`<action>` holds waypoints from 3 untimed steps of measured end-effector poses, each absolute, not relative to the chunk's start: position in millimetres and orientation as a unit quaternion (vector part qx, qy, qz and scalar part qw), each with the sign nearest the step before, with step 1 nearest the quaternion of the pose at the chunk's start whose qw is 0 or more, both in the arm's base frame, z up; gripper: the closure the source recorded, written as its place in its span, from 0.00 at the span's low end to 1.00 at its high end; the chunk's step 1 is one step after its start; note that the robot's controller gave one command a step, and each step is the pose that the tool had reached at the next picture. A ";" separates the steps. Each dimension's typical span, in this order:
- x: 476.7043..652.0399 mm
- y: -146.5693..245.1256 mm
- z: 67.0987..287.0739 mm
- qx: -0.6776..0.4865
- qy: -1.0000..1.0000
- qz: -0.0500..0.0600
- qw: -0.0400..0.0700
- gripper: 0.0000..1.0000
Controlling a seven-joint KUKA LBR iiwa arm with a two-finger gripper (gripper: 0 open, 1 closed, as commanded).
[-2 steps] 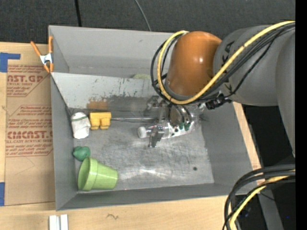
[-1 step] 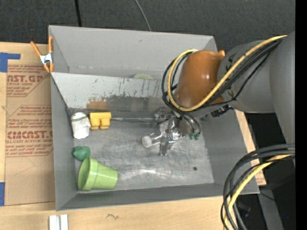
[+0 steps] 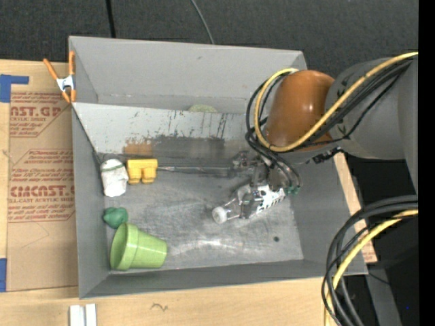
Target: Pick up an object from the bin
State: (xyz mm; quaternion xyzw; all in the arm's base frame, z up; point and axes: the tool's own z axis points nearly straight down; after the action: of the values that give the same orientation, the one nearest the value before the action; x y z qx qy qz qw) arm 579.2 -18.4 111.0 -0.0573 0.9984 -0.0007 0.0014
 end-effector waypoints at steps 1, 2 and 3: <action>575.4 -21.5 109.5 -0.081 0.997 0.000 0.000 0.00; 569.7 -26.7 71.8 -0.180 0.984 0.000 0.002 0.00; 575.4 -25.7 64.9 -0.194 0.981 0.001 0.004 1.00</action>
Offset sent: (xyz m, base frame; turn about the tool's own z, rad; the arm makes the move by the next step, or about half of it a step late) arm -0.0112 -0.0100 -0.0410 -0.2471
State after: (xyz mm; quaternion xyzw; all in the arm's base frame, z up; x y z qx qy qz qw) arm 575.4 -25.7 64.9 -0.1940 0.9810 0.0010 0.0036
